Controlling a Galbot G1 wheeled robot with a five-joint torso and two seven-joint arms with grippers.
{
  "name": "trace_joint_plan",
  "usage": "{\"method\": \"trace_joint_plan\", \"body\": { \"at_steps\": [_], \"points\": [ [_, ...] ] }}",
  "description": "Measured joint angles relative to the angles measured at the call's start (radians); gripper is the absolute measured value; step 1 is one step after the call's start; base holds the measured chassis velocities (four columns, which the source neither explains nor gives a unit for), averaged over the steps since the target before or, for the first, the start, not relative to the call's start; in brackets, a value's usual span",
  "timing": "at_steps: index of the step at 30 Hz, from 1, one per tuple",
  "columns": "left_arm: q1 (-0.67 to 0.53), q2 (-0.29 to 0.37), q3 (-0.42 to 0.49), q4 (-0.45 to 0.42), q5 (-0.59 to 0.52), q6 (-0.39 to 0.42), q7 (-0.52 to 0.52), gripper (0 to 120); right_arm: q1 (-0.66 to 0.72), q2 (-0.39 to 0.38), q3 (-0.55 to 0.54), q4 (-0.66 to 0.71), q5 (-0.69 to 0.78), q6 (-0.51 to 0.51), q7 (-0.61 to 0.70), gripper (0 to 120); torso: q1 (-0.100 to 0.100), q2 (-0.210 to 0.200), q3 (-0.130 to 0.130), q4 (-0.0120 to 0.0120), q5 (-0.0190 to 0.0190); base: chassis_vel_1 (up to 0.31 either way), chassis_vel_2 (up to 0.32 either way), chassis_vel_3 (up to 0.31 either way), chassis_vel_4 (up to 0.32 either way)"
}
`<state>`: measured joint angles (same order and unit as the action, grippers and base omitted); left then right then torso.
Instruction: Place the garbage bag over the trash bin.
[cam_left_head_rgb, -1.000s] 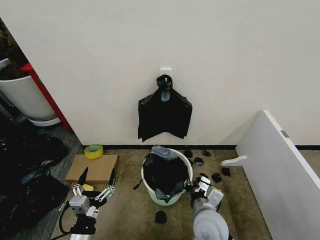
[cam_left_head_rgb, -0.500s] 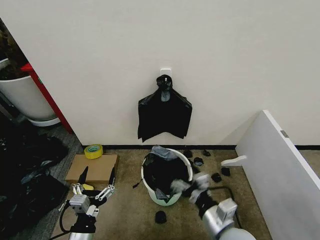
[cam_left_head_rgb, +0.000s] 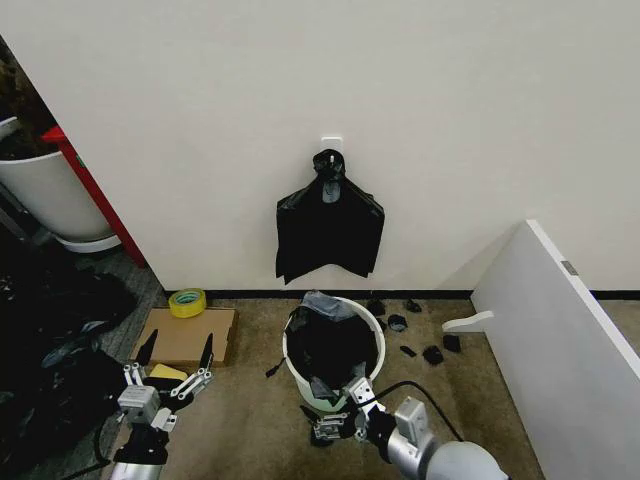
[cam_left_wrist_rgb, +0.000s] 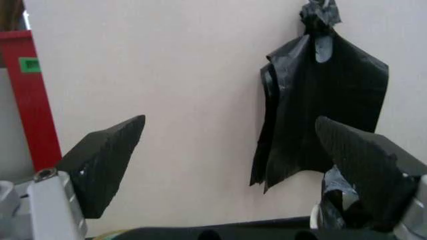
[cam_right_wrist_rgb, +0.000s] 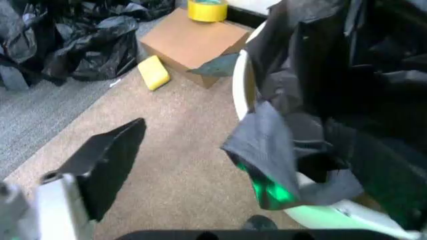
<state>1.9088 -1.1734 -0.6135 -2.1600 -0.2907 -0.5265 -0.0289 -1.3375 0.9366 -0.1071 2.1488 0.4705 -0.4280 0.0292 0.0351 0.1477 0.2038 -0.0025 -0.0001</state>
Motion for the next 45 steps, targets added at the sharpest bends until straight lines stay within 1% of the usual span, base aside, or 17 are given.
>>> {"method": "trace_joint_plan", "body": {
  "at_steps": [4,5,9,10,11,12,15,16,17,19,20,23,26,33,38,42,45],
  "points": [
    [-0.002,-0.007,0.015,0.000,0.010,0.004,0.003,100,0.043,0.009,-0.033,-0.047,-0.054,0.004,0.014,78,0.000,0.000,0.000,0.0001,0.0001,0.000,0.000,0.000,0.000],
    [-0.002,-0.007,0.015,0.000,0.010,0.004,0.003,100,0.043,0.009,-0.033,-0.047,-0.054,0.004,0.014,78,0.000,0.000,0.000,0.0001,0.0001,0.000,0.000,0.000,0.000],
    [-0.002,-0.012,0.026,0.003,0.012,0.004,0.003,100,0.056,-0.002,-0.046,-0.055,-0.060,0.001,0.020,59,0.000,0.000,0.000,0.0000,0.0001,0.000,0.000,0.000,0.000],
    [-0.002,-0.013,0.028,0.004,0.012,0.004,0.002,100,0.056,-0.003,-0.048,-0.054,-0.060,0.000,0.020,57,0.000,0.000,0.000,0.0001,0.0001,0.000,0.000,0.000,0.000],
    [-0.004,-0.013,0.032,0.006,0.012,0.005,0.001,100,0.059,-0.005,-0.051,-0.052,-0.060,-0.002,0.020,51,0.000,0.000,0.000,-0.0001,0.0000,0.000,0.000,0.000,0.000],
    [-0.004,-0.013,0.032,0.006,0.012,0.005,0.001,100,0.059,-0.005,-0.051,-0.052,-0.060,-0.002,0.020,51,0.000,0.000,0.000,-0.0001,0.0000,0.000,0.000,0.000,0.000],
    [-0.013,-0.015,0.040,0.009,0.011,0.008,-0.001,100,0.070,-0.008,-0.064,-0.053,-0.061,-0.004,0.020,39,0.000,0.000,0.000,0.0000,0.0000,0.000,0.000,0.000,0.000],
    [-0.015,-0.016,0.041,0.009,0.011,0.009,-0.002,100,0.072,-0.008,-0.067,-0.054,-0.062,-0.004,0.020,38,0.000,0.000,0.000,0.0000,0.0000,0.000,0.000,0.000,0.000],
    [-0.017,-0.016,0.043,0.010,0.010,0.010,-0.003,100,0.074,-0.008,-0.071,-0.055,-0.063,-0.004,0.022,30,0.000,0.000,0.000,0.0000,0.0000,0.000,0.000,0.000,0.000],
    [-0.019,-0.017,0.045,0.013,0.009,0.011,-0.004,100,0.078,-0.005,-0.077,-0.057,-0.065,-0.003,0.025,22,0.000,0.000,0.000,0.0000,0.0001,0.000,0.000,0.000,0.000],
    [-0.019,-0.017,0.045,0.013,0.009,0.011,-0.004,100,0.078,-0.005,-0.077,-0.057,-0.065,-0.003,0.025,22,0.000,0.000,0.000,0.0000,0.0001,0.000,0.000,0.000,0.000],
    [-0.019,-0.019,0.045,0.018,0.006,0.011,-0.008,100,0.088,-0.002,-0.088,-0.060,-0.071,-0.003,0.027,10,0.000,0.000,0.000,0.0001,0.0000,0.000,0.000,0.000,0.000],
    [-0.019,-0.018,0.043,0.022,0.000,0.011,-0.013,100,0.099,0.000,-0.100,-0.066,-0.081,0.009,0.028,0,0.000,0.000,0.000,0.0000,0.0000,0.000,0.000,0.000,0.000],
    [-0.024,-0.011,0.024,0.015,-0.026,0.021,-0.023,100,0.144,0.016,-0.131,-0.070,-0.148,0.082,0.034,0,0.000,0.000,0.000,0.0000,0.0000,0.000,0.000,0.000,0.000],
    [-0.025,0.000,0.006,-0.008,-0.057,0.041,-0.031,100,0.204,0.029,-0.183,-0.104,-0.240,0.213,0.027,0,0.000,0.000,0.000,0.0000,0.0000,0.000,0.000,0.000,0.000],
    [-0.027,0.039,-0.017,-0.058,-0.087,0.097,-0.045,100,0.269,0.048,-0.249,-0.147,-0.330,0.294,-0.014,0,0.000,0.000,0.000,0.0001,-0.0001,0.000,0.000,0.000,0.000],
    [-0.037,0.071,-0.029,-0.082,-0.096,0.131,-0.052,100,0.287,0.059,-0.270,-0.164,-0.364,0.318,-0.029,0,0.000,0.000,0.000,0.0002,0.0000,0.000,0.000,0.000,0.000]
  ]
}}
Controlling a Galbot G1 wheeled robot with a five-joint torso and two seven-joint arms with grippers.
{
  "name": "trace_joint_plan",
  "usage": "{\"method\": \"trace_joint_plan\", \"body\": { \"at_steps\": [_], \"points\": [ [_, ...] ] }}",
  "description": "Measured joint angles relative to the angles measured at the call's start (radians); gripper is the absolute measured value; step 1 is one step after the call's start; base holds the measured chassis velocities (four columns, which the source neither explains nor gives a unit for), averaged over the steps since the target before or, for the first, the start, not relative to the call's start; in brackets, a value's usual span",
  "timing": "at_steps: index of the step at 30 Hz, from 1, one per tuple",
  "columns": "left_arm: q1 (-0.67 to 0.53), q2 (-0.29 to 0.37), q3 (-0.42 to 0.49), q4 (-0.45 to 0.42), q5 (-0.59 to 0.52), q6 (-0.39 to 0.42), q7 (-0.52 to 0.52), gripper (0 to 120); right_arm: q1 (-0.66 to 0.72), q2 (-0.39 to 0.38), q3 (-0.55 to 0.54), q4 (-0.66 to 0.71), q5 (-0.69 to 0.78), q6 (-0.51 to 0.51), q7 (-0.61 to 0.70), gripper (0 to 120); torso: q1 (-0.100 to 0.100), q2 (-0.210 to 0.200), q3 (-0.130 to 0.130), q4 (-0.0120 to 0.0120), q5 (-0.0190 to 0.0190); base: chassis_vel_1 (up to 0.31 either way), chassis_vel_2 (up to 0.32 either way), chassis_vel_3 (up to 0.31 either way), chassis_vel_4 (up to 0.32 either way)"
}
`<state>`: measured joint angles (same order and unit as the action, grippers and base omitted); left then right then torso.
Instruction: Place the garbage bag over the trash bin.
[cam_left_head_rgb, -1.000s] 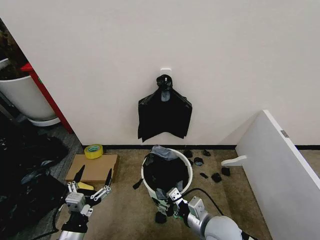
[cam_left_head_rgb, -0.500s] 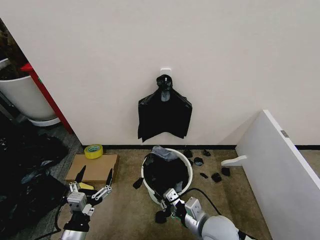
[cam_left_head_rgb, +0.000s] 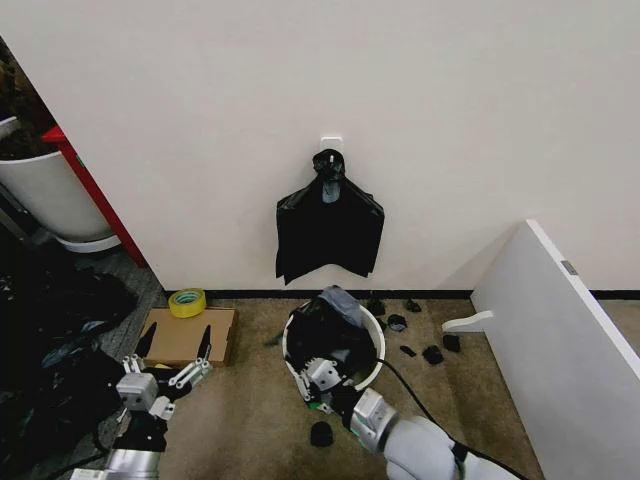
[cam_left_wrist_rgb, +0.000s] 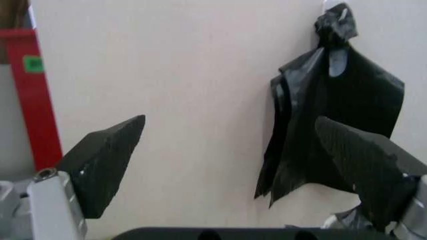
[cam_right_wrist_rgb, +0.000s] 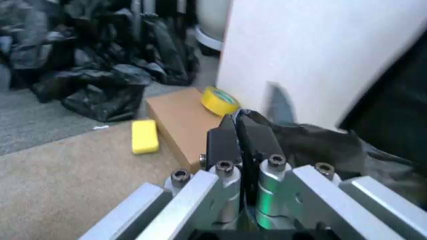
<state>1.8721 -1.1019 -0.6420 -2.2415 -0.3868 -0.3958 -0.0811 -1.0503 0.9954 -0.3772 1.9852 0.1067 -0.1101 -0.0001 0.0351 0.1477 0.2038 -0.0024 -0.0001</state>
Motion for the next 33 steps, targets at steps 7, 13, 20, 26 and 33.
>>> {"method": "trace_joint_plan", "body": {
  "at_steps": [7,13,20,26,33],
  "points": [
    [-0.067,0.074,0.005,-0.018,-0.017,0.097,-0.028,100,-0.006,0.020,-0.025,-0.031,-0.061,0.039,-0.022,0,0.000,0.000,0.000,-0.0002,-0.0001,0.000,0.000,0.000,0.000],
    [-0.099,0.099,0.079,-0.007,0.023,0.172,-0.035,100,-0.082,0.013,-0.001,-0.034,-0.119,0.062,-0.028,0,0.000,0.000,0.000,-0.0001,-0.0001,0.000,0.000,0.000,0.000],
    [-0.147,0.225,0.230,-0.006,0.076,0.258,0.032,100,-0.106,0.013,0.019,-0.053,-0.135,0.079,-0.028,0,0.000,0.000,0.000,-0.0001,0.0000,0.000,0.000,0.000,0.000],
    [-0.282,0.337,0.303,0.034,0.008,0.410,0.037,100,-0.114,0.011,0.021,-0.050,-0.141,0.079,-0.026,0,0.000,0.000,0.000,-0.0001,-0.0001,0.000,0.000,0.000,0.000],
    [-0.443,0.422,0.334,0.119,-0.059,0.505,0.020,100,-0.106,0.004,0.004,-0.043,-0.144,0.069,-0.025,0,0.000,0.000,0.000,-0.0008,-0.0002,0.000,0.000,0.000,0.000]
  ]
}}
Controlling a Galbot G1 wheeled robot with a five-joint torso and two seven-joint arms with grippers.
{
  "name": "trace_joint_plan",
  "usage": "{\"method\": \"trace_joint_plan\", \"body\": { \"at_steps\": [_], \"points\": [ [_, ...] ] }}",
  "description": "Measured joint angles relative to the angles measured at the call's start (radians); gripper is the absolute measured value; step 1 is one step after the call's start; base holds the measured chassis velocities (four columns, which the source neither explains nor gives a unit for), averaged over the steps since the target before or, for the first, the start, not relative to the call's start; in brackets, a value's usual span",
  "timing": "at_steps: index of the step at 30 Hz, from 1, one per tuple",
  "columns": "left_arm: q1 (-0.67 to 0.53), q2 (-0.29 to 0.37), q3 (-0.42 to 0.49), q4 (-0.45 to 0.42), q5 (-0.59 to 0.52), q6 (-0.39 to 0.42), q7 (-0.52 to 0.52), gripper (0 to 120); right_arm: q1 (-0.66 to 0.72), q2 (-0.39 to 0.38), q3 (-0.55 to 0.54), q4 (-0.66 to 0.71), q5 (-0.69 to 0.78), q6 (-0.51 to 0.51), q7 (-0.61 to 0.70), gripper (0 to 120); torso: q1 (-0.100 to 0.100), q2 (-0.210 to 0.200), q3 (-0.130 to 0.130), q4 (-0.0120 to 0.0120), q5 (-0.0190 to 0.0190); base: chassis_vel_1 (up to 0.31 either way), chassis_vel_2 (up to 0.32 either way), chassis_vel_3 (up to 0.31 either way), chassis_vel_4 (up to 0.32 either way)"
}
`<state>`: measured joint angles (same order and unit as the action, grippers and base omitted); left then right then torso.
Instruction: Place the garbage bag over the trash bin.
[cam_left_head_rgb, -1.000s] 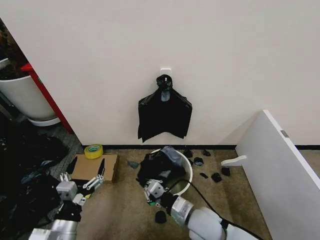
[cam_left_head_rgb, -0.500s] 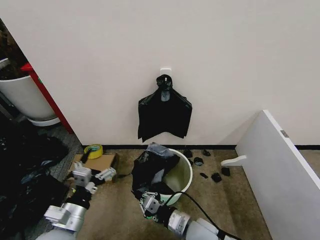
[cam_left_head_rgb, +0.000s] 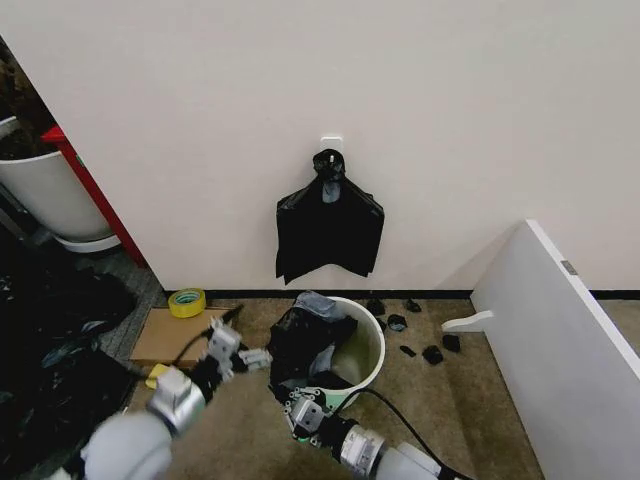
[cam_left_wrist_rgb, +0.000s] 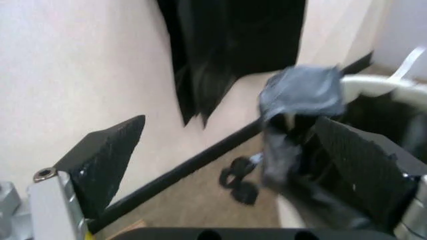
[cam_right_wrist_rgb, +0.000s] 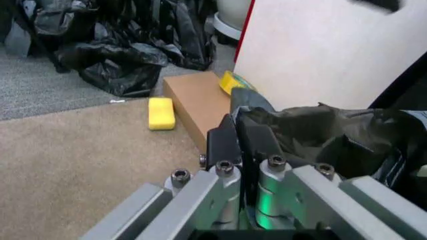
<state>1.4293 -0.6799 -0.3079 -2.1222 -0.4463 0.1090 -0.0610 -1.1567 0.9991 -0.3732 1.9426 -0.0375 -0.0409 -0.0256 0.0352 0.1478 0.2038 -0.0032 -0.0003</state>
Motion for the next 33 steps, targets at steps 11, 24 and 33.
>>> {"method": "trace_joint_plan", "body": {
  "at_steps": [11,24,33],
  "points": [
    [-0.078,0.102,0.009,0.011,-0.157,0.105,0.007,100,0.139,0.018,-0.139,-0.052,0.056,-0.013,0.012,0,0.000,0.000,0.000,0.0004,0.0004,0.000,0.000,0.000,0.000],
    [-0.306,0.110,0.289,0.091,-0.182,0.120,0.027,100,0.139,0.013,-0.140,-0.065,0.047,-0.004,0.012,0,0.000,0.000,0.000,0.0005,-0.0001,0.000,0.000,0.000,0.000],
    [-0.492,0.068,0.447,0.160,-0.238,0.223,0.017,100,0.129,0.006,-0.134,-0.061,0.041,0.001,0.011,0,0.000,0.000,0.000,0.0007,0.0003,0.000,0.000,0.000,0.000]
  ]
}}
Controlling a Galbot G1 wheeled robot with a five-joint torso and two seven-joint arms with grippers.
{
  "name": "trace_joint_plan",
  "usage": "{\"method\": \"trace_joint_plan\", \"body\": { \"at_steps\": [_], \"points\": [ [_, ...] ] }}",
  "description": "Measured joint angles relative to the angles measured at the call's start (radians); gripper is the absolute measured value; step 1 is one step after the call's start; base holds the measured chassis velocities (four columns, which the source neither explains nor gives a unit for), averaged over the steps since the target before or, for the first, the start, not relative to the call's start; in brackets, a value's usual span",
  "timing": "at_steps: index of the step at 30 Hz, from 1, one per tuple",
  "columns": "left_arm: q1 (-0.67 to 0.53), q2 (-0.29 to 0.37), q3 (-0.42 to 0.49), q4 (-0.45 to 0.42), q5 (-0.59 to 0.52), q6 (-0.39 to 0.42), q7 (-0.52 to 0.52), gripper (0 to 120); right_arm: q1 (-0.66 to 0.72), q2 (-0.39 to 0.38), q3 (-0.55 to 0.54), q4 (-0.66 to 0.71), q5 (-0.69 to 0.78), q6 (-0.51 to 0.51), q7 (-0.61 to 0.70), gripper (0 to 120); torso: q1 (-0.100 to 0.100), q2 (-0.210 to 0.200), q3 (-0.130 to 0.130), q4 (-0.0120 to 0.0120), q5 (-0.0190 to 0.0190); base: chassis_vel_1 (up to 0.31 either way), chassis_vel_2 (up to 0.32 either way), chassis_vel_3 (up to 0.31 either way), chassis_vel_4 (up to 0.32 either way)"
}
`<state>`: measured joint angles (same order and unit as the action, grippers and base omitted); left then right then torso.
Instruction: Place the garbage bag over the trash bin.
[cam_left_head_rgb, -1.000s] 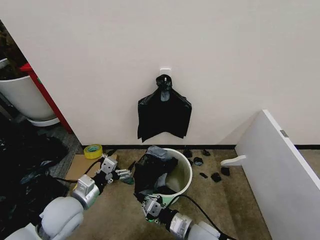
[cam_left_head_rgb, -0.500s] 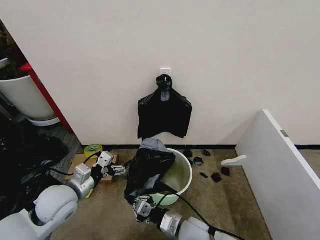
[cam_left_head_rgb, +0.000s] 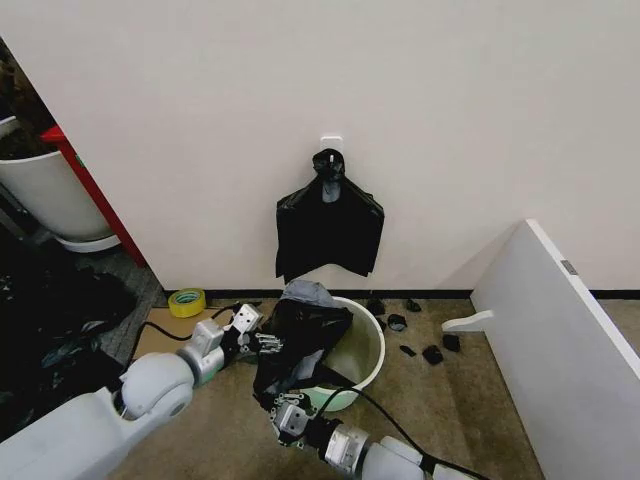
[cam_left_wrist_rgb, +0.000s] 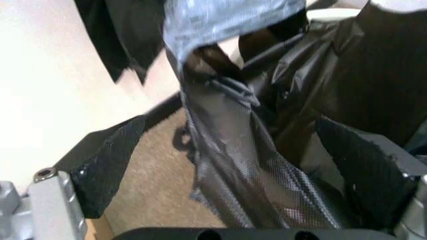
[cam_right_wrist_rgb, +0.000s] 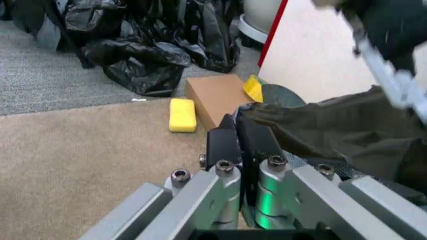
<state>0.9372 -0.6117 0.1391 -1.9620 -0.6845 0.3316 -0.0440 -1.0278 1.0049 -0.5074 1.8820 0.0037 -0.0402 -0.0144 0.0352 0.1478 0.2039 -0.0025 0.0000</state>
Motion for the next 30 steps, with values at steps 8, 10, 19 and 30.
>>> {"method": "trace_joint_plan", "body": {
  "at_steps": [8,10,19,30],
  "points": [
    [-0.102,-0.085,0.120,0.066,-0.161,0.104,-0.058,100,-0.003,-0.002,0.002,0.001,0.000,0.001,0.000,0,0.000,0.000,0.000,-0.0001,0.0000,0.000,0.000,0.000,0.000],
    [-0.123,-0.114,0.139,0.085,-0.219,0.158,-0.105,100,-0.006,-0.004,0.006,0.002,0.000,0.002,0.000,0,0.000,0.000,0.000,-0.0001,0.0001,0.000,0.000,0.000,0.000],
    [-0.189,-0.185,0.189,0.144,-0.305,0.293,-0.264,86,-0.015,-0.013,0.019,0.009,0.003,0.009,0.004,0,0.000,0.000,0.000,0.0000,0.0001,0.000,0.000,0.000,0.000],
    [-0.203,-0.220,0.198,0.179,-0.370,0.321,-0.327,49,-0.015,-0.020,0.024,0.012,0.006,0.021,0.013,0,0.000,0.000,0.000,0.0000,0.0001,0.000,0.000,0.000,0.000]
  ]
}}
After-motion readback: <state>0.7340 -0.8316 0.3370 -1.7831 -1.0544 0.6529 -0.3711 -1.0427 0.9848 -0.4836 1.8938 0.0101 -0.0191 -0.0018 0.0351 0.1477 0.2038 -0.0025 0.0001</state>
